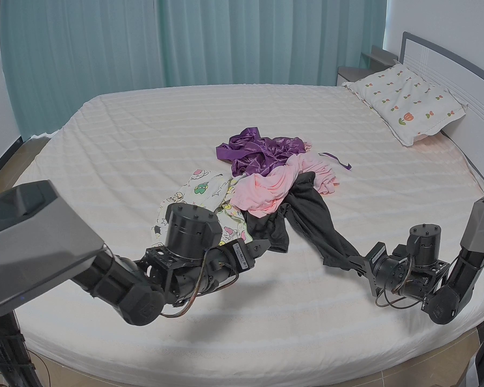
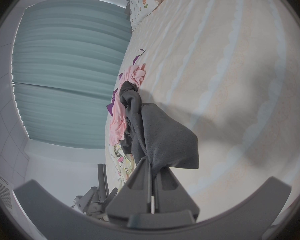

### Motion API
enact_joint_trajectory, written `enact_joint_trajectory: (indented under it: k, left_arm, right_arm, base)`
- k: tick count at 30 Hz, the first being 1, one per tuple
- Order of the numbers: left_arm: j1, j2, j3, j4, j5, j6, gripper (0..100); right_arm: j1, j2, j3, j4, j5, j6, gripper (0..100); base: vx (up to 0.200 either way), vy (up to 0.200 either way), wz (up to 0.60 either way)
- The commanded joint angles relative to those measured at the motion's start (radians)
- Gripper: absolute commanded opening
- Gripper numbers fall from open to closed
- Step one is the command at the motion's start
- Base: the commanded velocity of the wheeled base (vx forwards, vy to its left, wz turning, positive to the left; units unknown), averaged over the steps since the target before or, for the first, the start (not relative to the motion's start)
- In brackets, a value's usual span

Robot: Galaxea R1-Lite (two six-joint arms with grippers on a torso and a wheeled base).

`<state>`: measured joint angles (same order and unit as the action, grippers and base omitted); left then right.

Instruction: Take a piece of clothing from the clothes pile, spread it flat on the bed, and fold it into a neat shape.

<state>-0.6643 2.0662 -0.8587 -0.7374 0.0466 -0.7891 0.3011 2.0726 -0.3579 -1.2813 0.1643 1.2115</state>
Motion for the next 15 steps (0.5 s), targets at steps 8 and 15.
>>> enact_joint_trajectory:
  k: [8, 15]
  left_arm:
    - [0.012, 0.181, -0.175, -0.003, -0.194, -0.047, 100]
    - [0.055, 0.301, -0.353, 0.004, -0.194, -0.108, 100]
  right_arm:
    - [0.029, 0.003, 0.025, -0.056, 0.000, 0.008, 0]
    - [0.029, 0.006, 0.020, -0.056, 0.000, 0.008, 0]
  base:
    - [0.000, 0.000, 0.00]
    - [0.000, 0.000, 0.00]
